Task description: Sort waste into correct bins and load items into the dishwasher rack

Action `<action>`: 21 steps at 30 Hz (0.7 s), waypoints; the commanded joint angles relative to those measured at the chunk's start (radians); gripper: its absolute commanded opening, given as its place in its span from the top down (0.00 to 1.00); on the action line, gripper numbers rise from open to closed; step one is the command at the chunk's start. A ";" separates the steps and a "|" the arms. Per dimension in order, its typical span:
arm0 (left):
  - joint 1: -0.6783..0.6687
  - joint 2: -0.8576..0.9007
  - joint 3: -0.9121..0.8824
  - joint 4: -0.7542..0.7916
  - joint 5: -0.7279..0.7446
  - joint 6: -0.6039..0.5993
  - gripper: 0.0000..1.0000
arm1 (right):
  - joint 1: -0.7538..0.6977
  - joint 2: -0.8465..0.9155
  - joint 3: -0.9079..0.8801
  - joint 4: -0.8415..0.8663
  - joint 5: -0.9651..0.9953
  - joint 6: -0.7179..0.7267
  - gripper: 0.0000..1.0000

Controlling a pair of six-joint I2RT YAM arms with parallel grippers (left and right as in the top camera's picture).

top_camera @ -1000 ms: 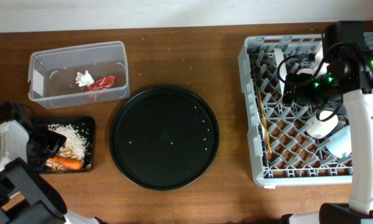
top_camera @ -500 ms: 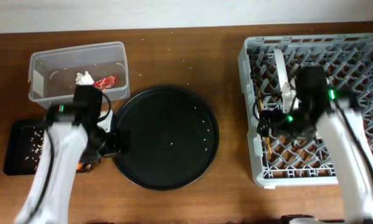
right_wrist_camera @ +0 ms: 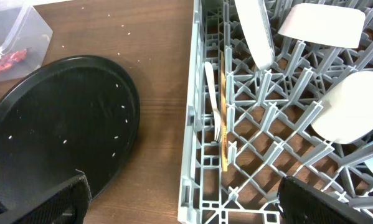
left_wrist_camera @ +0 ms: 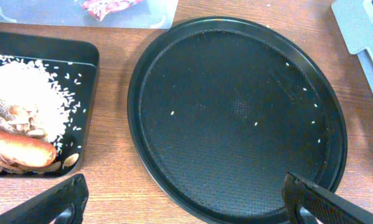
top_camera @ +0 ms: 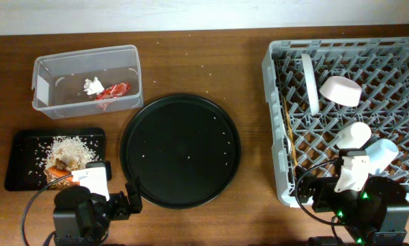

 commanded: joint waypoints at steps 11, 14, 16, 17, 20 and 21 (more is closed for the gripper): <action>0.003 0.000 -0.003 0.002 0.006 -0.005 0.01 | 0.101 -0.455 -0.822 0.967 0.140 -0.019 0.01; 0.003 0.000 -0.003 0.002 0.006 -0.006 0.01 | 0.101 -0.455 -0.822 0.932 0.150 -0.018 0.01; 0.003 0.000 -0.003 0.002 0.006 -0.005 0.01 | 0.101 -0.454 -0.822 0.932 0.150 -0.018 0.01; 0.003 0.000 -0.003 0.002 0.006 -0.005 0.01 | 0.101 -0.454 -0.822 0.932 0.150 -0.018 0.01; 0.003 0.000 -0.003 0.002 0.006 -0.006 0.01 | 0.101 -0.454 -0.822 0.932 0.150 -0.018 0.01; 0.003 0.000 -0.003 0.002 0.006 -0.005 0.01 | 0.101 -0.454 -0.822 0.932 0.150 -0.018 0.01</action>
